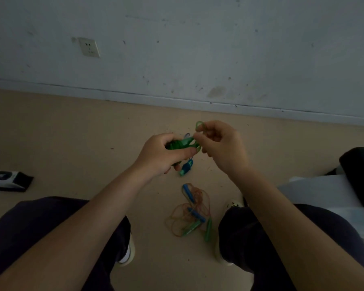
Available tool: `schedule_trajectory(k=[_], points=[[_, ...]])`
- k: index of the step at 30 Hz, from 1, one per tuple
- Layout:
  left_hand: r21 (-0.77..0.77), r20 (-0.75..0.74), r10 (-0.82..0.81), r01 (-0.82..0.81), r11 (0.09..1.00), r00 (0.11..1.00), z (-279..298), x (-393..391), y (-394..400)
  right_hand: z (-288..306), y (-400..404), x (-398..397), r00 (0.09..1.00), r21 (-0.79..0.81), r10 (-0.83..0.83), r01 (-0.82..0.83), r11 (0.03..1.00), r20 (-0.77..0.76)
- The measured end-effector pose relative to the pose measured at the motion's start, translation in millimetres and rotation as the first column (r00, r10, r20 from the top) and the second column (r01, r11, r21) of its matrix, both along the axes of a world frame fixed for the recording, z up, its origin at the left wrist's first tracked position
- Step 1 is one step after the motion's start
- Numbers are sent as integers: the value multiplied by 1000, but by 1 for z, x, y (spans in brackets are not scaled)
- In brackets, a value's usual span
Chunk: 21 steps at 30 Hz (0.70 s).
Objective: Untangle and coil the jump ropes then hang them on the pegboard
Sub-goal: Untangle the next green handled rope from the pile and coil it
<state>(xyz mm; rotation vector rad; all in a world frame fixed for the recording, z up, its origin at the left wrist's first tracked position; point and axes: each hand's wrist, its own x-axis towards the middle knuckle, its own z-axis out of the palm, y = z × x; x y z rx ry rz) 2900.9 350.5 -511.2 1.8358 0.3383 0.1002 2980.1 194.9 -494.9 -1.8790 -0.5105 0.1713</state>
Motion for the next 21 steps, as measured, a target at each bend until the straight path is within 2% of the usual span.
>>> schedule_trajectory(k=[3, 6, 11, 15, 18, 21], points=[[-33, 6, -2, 2, 999, 1000, -1, 1, 2, 2, 0, 0, 1000, 47, -4, 5, 999, -27], [-86, 3, -10, 10, 996, 1000, -2, 2, 3, 5, -1, 1, 982, 201, 2, 37, 979, -187], [-153, 20, -17, 19, 988, 1000, -2, 2, 6, 8, -4, 2, 931, 375, 142, -6, 927, -337], [-301, 14, -27, 30, 953, 1000, 2, 4, 6, 7, -4, 2, 903, 410, 176, 1, 912, -393], [-309, 65, -46, 64, 949, 997, 2, 2, 7, 6, -3, 2, 881, 445, 203, 9, 896, -427], [-317, 104, 8, 25, 948, 995, 0, 2, 9, 7, -3, 2, 858, 456, 226, 11, 890, -461]])
